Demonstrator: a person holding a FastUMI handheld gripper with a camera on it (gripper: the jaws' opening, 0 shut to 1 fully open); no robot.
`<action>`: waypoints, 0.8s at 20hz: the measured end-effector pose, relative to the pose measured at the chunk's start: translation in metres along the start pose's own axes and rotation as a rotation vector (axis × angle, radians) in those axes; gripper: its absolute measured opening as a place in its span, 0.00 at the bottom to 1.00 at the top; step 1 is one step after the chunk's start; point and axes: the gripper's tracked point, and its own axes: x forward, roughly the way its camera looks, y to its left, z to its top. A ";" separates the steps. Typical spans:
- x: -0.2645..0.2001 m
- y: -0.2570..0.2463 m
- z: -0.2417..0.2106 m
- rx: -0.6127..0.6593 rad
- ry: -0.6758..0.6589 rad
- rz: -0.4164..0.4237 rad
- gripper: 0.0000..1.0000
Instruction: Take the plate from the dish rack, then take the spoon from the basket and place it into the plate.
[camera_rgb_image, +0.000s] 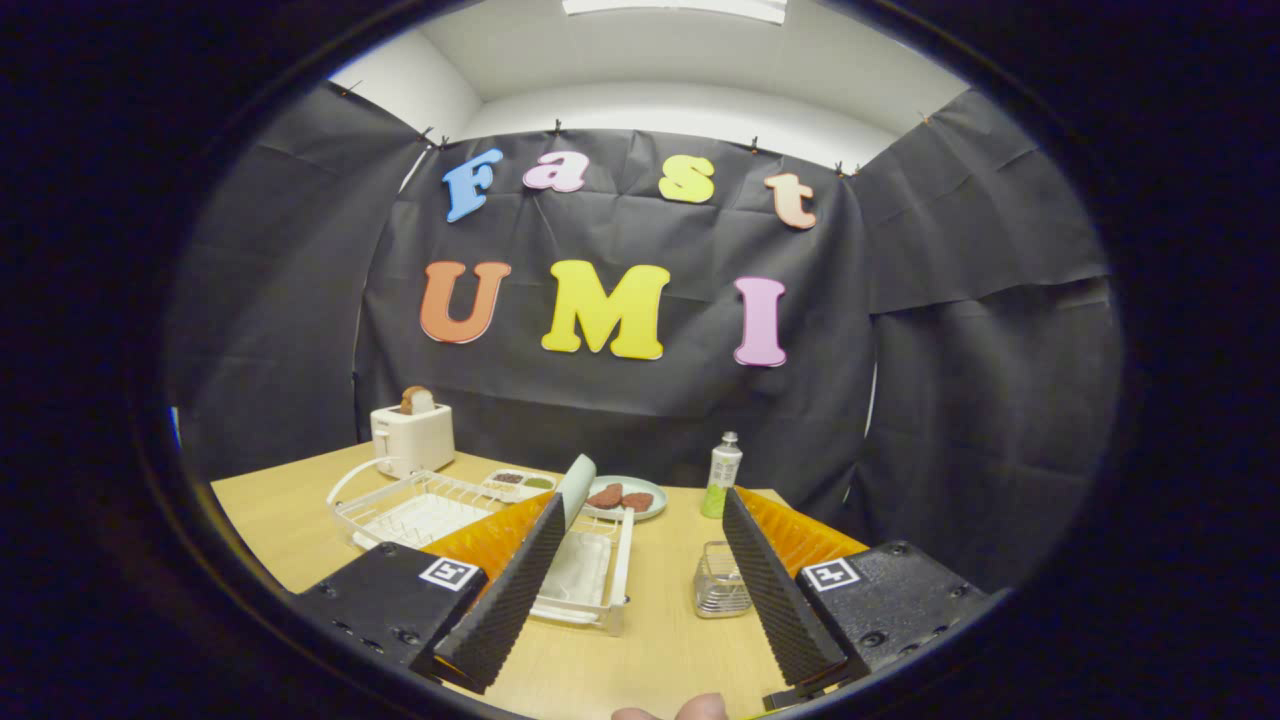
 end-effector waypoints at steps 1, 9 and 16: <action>0.010 0.005 0.005 -0.006 0.021 0.016 1.00; 0.099 0.048 0.018 -0.014 0.339 0.120 1.00; 0.168 0.063 -0.023 0.055 0.570 0.116 1.00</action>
